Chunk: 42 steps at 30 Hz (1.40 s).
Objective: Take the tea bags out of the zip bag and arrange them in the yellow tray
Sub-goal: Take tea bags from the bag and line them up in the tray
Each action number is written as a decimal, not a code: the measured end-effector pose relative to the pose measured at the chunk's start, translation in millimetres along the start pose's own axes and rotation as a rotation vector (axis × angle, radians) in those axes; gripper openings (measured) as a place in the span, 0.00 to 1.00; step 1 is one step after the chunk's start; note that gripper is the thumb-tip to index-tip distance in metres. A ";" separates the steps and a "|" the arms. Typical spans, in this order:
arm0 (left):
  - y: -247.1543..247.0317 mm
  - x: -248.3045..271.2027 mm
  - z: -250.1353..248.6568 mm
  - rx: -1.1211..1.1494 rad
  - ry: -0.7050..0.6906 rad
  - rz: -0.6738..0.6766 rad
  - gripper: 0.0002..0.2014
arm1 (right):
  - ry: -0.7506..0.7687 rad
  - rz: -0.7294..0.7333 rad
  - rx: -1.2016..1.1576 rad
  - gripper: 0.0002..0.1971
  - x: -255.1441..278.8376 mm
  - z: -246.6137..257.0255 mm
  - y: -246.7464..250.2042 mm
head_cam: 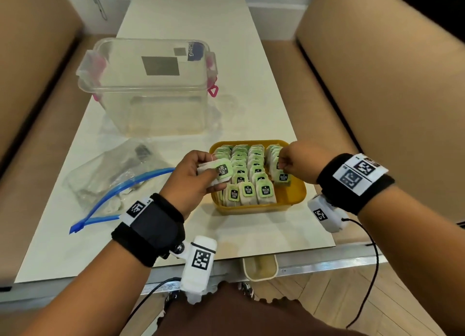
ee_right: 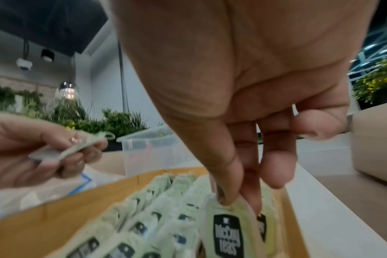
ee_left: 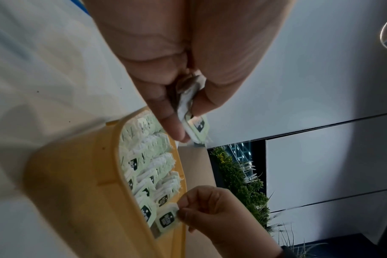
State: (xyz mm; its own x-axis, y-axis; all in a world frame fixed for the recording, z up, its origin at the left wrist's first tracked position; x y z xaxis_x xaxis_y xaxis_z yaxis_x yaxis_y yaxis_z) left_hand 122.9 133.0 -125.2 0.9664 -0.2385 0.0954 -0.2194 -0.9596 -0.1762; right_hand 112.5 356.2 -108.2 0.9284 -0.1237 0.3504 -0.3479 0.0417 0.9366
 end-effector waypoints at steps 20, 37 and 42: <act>0.4 -4.4 -1.2 -0.130 -0.047 0.070 0.09 | -0.094 -0.056 0.093 0.09 -15.9 -3.7 10.0; -13.9 -10.0 -12.4 -0.118 -0.112 0.076 0.09 | 0.125 -0.178 -0.672 0.05 49.5 57.0 46.4; -15.9 -7.2 -9.4 -0.055 -0.080 0.097 0.06 | 0.121 -0.201 -0.660 0.02 50.2 38.1 57.3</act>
State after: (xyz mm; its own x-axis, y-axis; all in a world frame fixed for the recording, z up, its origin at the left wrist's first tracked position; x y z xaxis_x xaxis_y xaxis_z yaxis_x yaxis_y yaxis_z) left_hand 118.2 148.5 -113.9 0.9474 -0.3201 0.0022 -0.3173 -0.9398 -0.1269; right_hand 134.2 314.6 -37.1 0.9877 -0.0827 0.1325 -0.0516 0.6281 0.7765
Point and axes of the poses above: each hand's wrist, its own x-axis away from the middle knuckle, its own y-axis out of the back of the hand, z = x × y, the point moved 8 cm from there along -x, towards the middle knuckle, and after that the axes turned 10 degrees about -y, right-handed, at the moved point
